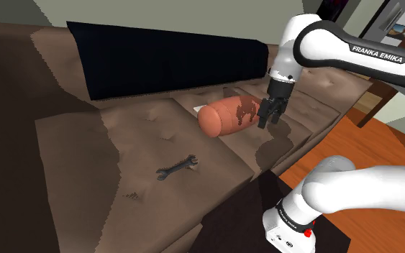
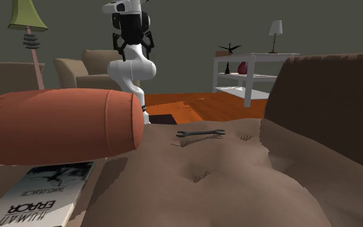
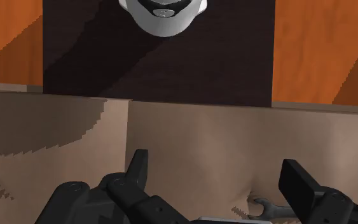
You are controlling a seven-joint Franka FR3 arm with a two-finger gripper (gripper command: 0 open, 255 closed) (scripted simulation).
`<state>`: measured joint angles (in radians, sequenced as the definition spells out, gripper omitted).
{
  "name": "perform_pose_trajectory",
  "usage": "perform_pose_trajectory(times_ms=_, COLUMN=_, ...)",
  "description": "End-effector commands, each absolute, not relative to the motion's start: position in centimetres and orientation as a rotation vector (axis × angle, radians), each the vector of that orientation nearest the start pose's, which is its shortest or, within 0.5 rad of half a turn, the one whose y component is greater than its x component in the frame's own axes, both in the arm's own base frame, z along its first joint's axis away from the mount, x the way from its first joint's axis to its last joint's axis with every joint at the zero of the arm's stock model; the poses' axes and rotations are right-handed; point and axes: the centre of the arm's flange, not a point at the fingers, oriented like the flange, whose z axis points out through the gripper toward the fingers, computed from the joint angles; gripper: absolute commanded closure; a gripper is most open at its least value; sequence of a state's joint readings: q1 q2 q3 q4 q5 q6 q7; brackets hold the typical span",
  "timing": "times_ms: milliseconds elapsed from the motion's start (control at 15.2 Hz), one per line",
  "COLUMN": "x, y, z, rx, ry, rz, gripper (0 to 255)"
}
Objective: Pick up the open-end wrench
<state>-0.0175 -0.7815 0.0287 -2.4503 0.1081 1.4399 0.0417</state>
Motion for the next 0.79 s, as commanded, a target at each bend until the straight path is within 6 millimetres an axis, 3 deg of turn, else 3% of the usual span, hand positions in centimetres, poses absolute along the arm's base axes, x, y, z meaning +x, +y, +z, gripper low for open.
perform_pose_trajectory(times_ms=0, x=28.8, y=1.8, z=53.6, rx=-3.038, ry=0.060, rz=0.353, gripper=0)
perform_pose_trajectory(times_ms=330, x=28.1, y=7.2, z=50.2, rx=-3.028, ry=0.451, rz=0.305, gripper=0)
perform_pose_trajectory(times_ms=726, x=29.2, y=13.5, z=45.8, rx=-2.950, ry=0.916, rz=0.241, gripper=0)
